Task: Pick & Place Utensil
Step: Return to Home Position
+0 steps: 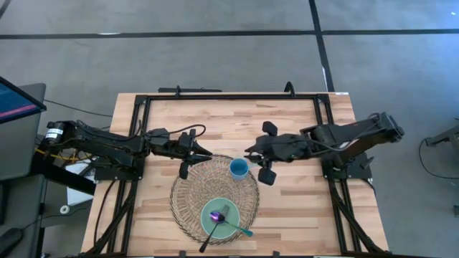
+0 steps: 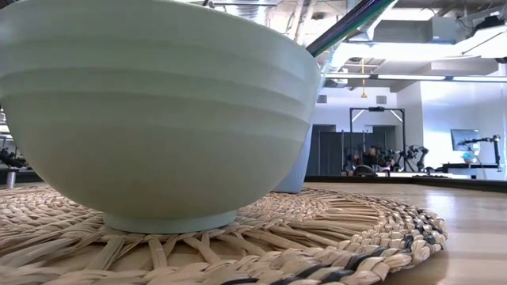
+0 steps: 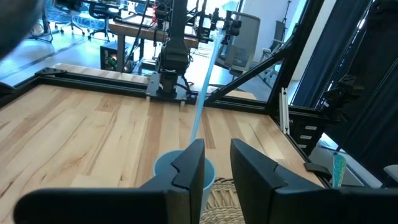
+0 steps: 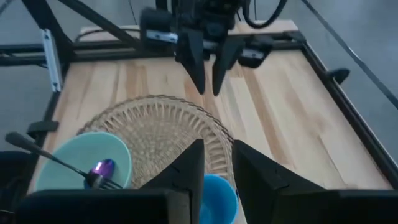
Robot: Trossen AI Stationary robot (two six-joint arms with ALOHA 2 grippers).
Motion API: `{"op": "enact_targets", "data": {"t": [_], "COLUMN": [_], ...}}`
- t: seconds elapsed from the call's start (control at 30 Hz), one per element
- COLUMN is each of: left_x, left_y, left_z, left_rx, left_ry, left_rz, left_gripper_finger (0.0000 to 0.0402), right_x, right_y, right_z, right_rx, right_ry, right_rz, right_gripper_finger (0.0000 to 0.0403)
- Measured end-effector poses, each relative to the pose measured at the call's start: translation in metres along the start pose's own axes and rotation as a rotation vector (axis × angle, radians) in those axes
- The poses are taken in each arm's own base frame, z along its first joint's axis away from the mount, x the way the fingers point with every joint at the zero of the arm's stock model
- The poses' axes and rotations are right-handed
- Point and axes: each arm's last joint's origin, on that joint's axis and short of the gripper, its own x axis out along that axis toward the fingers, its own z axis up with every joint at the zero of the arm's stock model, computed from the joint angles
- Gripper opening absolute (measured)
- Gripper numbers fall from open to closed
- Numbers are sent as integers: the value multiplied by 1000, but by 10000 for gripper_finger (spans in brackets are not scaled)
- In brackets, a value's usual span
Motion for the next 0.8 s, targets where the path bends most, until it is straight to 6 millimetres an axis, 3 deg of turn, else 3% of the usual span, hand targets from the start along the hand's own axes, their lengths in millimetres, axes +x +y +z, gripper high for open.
{"op": "enact_targets", "data": {"t": [0.23, 0.5, 0.8], "left_x": [0, -6, -53], "left_y": [0, -1, -13], "left_z": [1, 10, 49], "left_rx": [5, 36, 144], "left_ry": [-8, -67, -281], "left_rz": [-1, 13, 0], "left_gripper_finger": [78, 78, 78], "right_x": [-14, -17, -44], "right_y": [-6, -20, -52], "right_z": [-2, -8, -14], "right_rx": [-184, -219, -194], "right_ry": [15, 97, 151], "right_rz": [-1, -65, -164], "right_gripper_finger": [75, 75, 75]}}
